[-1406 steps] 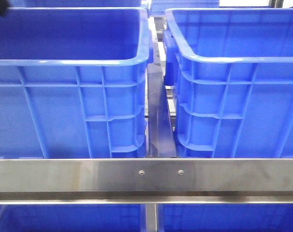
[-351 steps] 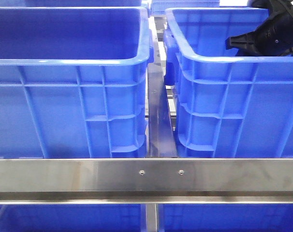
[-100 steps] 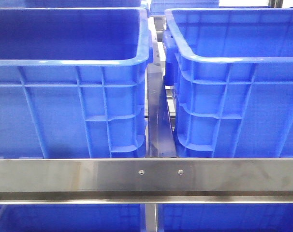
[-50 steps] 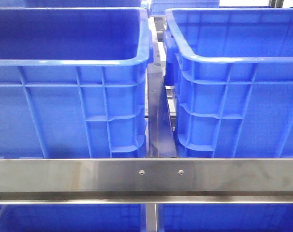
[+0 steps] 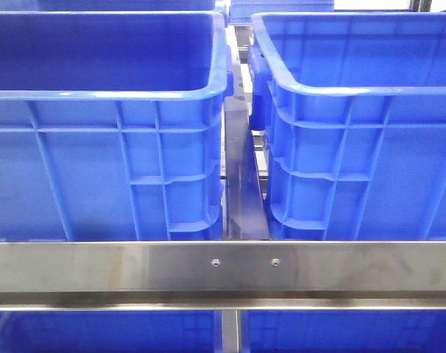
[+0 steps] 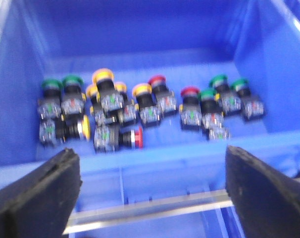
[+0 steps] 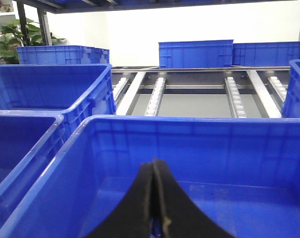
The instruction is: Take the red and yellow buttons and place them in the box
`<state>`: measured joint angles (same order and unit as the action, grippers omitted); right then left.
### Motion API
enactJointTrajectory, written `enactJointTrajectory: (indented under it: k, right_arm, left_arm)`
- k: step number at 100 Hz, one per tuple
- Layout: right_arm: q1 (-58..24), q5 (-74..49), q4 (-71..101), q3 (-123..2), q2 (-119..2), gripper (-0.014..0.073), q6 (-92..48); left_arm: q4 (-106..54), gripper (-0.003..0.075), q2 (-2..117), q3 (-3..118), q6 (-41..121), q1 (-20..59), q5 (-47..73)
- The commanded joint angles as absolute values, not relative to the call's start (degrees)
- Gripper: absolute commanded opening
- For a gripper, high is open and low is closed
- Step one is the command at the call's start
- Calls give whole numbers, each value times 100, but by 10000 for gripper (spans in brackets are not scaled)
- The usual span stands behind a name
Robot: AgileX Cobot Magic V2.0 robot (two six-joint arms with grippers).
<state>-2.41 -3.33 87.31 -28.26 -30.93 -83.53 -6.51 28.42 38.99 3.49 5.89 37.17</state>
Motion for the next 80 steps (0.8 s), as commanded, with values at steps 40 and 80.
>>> enactJointTrajectory:
  k: [40, 80]
  right_arm:
    - [-234, -382, 8781, -2979, -3092, -67, -8404]
    - [-234, -382, 8781, -2979, -3092, -67, -8404]
  left_arm:
    - [-895, 555, 5508, 5541, 316, 571, 3373]
    - [-743, 555, 7916, 6898, 316, 557, 3566]
